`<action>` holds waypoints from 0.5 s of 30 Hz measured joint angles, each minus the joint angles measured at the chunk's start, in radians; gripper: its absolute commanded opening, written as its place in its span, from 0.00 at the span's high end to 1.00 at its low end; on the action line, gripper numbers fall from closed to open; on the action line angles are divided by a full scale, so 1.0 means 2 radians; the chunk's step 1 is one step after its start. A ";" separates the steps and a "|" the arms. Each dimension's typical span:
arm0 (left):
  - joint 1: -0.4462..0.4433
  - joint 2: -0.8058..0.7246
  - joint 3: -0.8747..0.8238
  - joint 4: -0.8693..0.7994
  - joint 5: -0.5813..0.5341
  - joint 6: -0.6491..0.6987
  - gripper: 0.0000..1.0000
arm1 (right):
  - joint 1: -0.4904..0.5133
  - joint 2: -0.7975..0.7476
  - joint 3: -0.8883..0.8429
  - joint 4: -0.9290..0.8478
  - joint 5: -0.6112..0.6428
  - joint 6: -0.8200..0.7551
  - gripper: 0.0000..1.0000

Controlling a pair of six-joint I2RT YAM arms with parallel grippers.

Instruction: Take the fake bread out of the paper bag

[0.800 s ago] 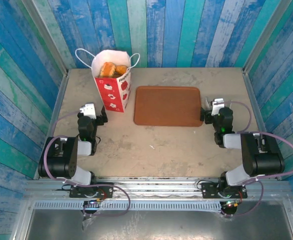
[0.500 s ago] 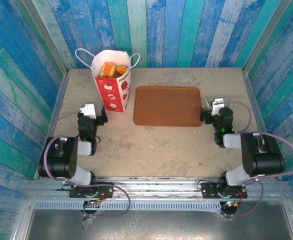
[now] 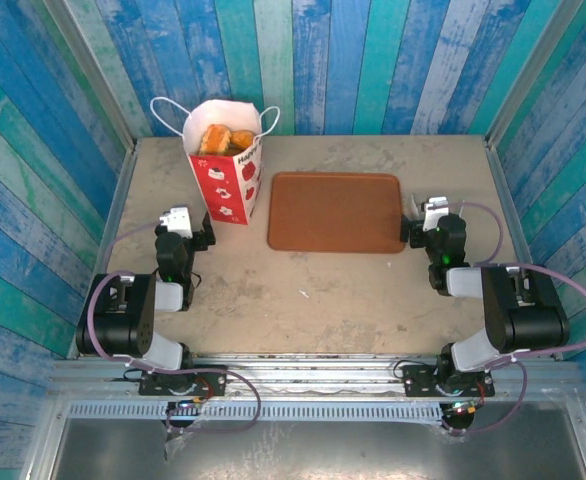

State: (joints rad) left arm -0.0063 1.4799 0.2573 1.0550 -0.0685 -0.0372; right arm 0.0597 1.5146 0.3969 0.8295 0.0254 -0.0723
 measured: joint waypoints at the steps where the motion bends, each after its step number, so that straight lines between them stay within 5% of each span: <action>1: 0.000 0.000 0.000 0.000 0.000 0.000 0.06 | 0.000 0.000 0.000 -0.001 0.000 0.000 0.00; 9: 0.000 -0.015 -0.012 -0.005 -0.027 -0.012 0.06 | 0.000 -0.011 0.015 -0.044 -0.004 -0.002 0.00; 15: 0.000 -0.110 0.011 -0.111 -0.077 -0.057 0.06 | 0.000 -0.071 0.083 -0.161 -0.023 0.019 0.00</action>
State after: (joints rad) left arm -0.0063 1.2606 0.2794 0.8337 -0.2234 -0.1509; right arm 0.0593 1.3727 0.5636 0.5072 -0.0196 -0.0345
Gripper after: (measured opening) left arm 0.938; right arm 0.997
